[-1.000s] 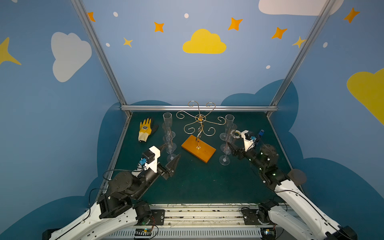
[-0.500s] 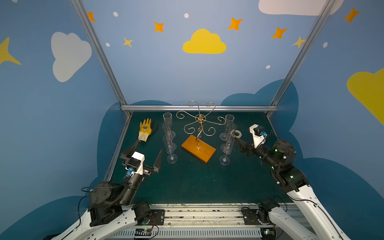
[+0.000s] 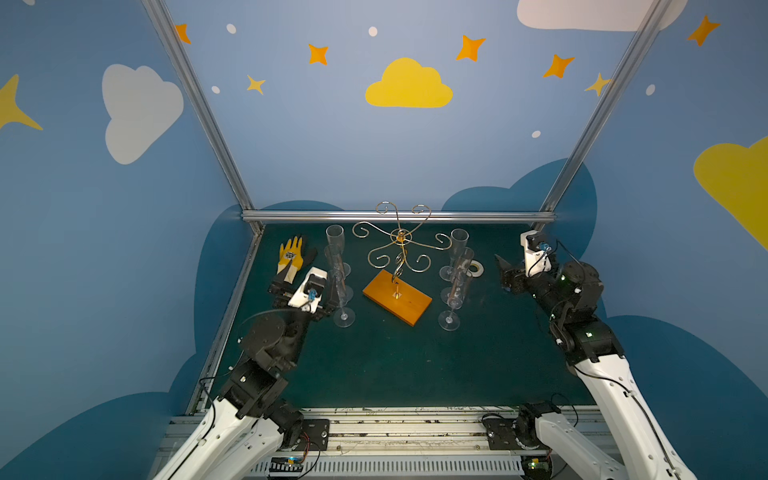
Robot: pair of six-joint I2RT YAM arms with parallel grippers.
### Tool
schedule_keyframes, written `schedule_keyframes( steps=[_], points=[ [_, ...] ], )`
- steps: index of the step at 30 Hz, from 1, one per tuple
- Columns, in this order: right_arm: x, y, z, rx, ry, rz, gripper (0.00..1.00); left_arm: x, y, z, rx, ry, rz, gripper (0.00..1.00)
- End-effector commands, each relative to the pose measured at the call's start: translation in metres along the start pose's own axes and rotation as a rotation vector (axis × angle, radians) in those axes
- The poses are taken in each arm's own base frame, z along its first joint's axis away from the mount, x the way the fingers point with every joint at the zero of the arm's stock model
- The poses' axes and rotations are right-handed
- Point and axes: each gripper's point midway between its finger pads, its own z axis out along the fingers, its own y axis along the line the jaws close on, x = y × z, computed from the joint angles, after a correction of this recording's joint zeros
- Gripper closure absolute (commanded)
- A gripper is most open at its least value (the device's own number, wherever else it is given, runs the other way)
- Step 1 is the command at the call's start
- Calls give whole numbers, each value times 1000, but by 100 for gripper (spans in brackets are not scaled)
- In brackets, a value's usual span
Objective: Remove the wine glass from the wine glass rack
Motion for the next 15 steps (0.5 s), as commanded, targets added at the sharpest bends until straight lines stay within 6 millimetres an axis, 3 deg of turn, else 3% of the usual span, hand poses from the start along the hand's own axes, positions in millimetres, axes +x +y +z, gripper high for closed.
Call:
schedule_keyframes(
  steps=[1,5,8,11,15],
  points=[
    [-9,-18,-1,36,-31,56,16,12,16,15,-11,6,-210,0],
    [15,-43,3,106,17,91,16,58,52,21,-138,66,-372,0],
    [45,-57,8,149,66,127,16,104,66,20,-212,132,-515,0],
    [76,-64,13,185,108,170,16,152,70,16,-313,210,-606,0],
    [117,-59,25,192,114,221,16,191,62,16,-363,253,-679,0]
  ],
)
